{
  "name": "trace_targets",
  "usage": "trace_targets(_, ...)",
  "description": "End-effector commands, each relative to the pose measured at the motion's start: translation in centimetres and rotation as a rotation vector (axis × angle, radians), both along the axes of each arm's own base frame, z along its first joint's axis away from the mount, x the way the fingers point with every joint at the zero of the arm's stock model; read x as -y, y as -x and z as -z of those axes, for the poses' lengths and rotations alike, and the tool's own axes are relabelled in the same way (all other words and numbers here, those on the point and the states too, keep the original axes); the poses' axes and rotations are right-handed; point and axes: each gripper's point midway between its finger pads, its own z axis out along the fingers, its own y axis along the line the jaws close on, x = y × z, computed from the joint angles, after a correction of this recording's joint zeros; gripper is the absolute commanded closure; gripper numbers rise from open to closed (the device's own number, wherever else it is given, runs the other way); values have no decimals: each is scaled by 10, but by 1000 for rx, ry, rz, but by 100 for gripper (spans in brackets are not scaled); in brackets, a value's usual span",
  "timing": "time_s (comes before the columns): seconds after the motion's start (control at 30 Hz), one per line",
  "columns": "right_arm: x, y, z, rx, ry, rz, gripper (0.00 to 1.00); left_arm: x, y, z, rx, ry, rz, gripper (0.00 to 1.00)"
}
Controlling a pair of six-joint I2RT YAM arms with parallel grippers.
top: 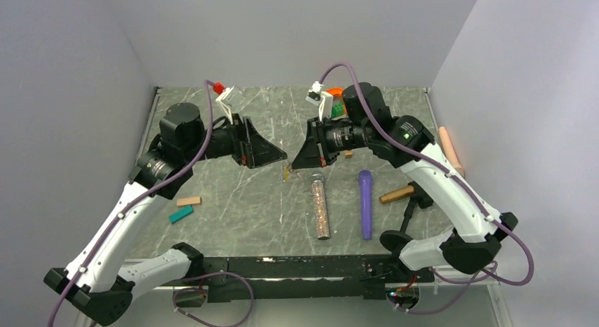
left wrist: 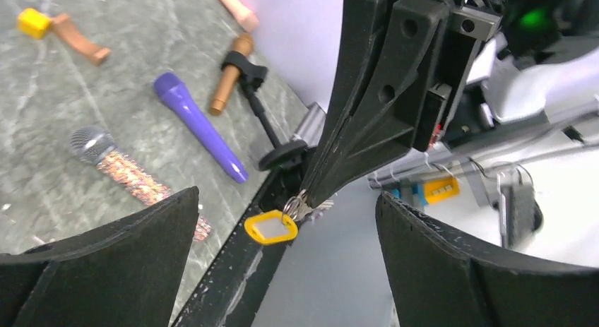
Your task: Remove the keys from the keyring
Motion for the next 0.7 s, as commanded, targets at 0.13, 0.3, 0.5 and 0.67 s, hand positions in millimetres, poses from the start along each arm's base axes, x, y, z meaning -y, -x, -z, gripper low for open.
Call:
trace_targets(0.13, 22, -17, 98, -383, 466, 238, 100, -28, -14, 63, -169, -65, -271, 5)
trace_targets(0.3, 25, -10, 133, -531, 543, 233, 100, -29, -4, 92, -220, -80, -252, 8)
trace_targets(0.5, 14, -14, 132, -612, 460, 199, 100, -29, 4, 103, -267, -46, -243, 16)
trace_targets(0.67, 8, -27, 127, -673, 385, 218, 100, -29, 1, 102, -340, 15, -295, 27)
